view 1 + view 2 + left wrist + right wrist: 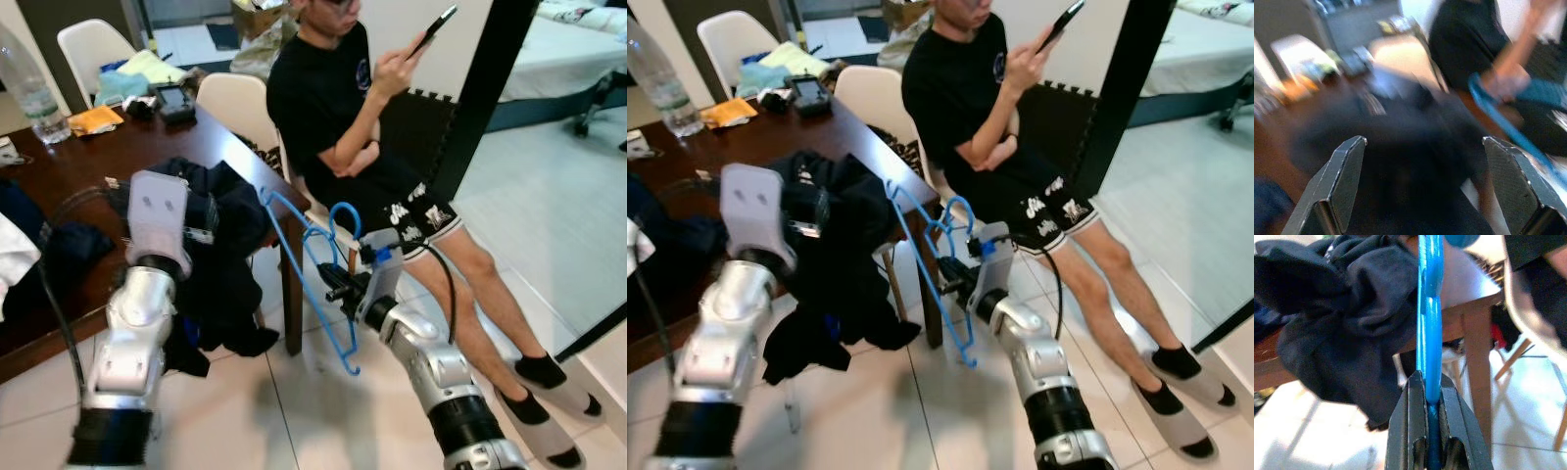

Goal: Hang hanger

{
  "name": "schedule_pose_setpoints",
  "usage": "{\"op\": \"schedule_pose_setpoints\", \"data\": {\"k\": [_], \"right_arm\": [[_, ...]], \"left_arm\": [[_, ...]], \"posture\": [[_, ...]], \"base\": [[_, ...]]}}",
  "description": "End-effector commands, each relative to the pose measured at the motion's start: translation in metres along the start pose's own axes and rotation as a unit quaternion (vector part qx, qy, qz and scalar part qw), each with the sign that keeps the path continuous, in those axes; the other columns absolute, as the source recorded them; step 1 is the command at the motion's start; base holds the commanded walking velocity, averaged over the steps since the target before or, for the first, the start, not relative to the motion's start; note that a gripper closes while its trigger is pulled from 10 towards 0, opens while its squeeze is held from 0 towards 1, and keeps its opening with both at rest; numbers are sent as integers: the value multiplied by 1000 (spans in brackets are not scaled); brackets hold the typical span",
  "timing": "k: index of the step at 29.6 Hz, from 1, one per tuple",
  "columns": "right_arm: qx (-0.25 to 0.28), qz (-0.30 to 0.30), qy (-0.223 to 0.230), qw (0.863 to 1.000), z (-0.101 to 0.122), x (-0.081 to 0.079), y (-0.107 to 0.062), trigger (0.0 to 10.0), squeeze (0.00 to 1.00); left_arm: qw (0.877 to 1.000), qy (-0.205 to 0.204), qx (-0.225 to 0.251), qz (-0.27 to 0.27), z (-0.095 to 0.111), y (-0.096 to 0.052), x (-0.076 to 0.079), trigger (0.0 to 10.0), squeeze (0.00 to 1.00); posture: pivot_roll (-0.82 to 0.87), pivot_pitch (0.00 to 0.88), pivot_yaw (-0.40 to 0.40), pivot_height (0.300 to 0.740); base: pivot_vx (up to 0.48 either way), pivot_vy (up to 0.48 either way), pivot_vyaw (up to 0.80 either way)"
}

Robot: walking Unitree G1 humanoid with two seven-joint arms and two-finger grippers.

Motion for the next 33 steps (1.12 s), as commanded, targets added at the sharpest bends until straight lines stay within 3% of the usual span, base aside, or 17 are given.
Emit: {"op": "schedule_pose_setpoints", "data": {"k": [1, 9, 15, 20, 21, 23, 24, 25, 26, 33], "right_arm": [[9, -12, 0, 1000, 0, 5, -7, 10000, 0], [44, -43, 10, 998, 2, 10, -46, 10000, 0], [75, -53, 29, 995, 9, 11, -53, 10000, 0], [127, -61, 65, 988, 26, 16, -56, 10000, 0], [171, -58, 76, 981, 48, 17, -55, 10000, 0], [171, -58, 76, 981, 48, 17, -55, 10000, 0], [203, -38, 76, 975, 70, 10, -54, 10000, 0], [203, -38, 76, 975, 70, 10, -54, 10000, 0], [220, -18, 72, 973, 82, 2, -53, 10000, 0], [205, 7, 57, 977, 80, -12, -52, 10000, 0]], "left_arm": [[1000, -11, 0, -18, -2, -3, 6, 10000, 0], [997, -27, 0, -73, -7, -29, 23, 10000, 0], [996, -12, 25, -91, 2, -30, 35, 10000, 0], [994, 8, 74, -81, 27, -16, 29, 10000, 0], [993, 11, 105, -60, 47, -3, 16, 10000, 0], [993, 11, 105, -60, 47, -3, 16, 10000, 0], [991, 9, 131, -41, 65, 7, 3, 10000, 0], [991, 9, 131, -41, 65, 7, 3, 10000, 0], [988, 8, 148, -31, 78, 12, -3, 10000, 0], [988, 8, 153, -24, 85, 14, -5, 10000, 0]], "posture": [[174, 106, -37, 740], [164, 127, -41, 740], [155, 129, -39, 740], [160, 132, -40, 740], [161, 136, -35, 740], [161, 136, -35, 740], [161, 136, -35, 740], [161, 136, -35, 740], [159, 135, -30, 740], [158, 135, -30, 740]], "base": [[0, 0, 712], [0, 0, 712], [0, 0, 708], [0, 0, 694], [0, 0, 675], [0, 0, 675], [0, 0, 675], [0, 0, 675], [0, 0, 675], [0, 0, 675]]}}
Point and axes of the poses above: a point about 5 cm out from each wrist's last joint towards the gripper, its own y axis pointing out of the wrist towards the gripper, its own z axis along the axis of the wrist's last joint, x = y × z, the point moved 3 cm from there along y, pointing out of the wrist towards the gripper, and after that the axes turned 11 degrees about y, right-handed, at the moved point
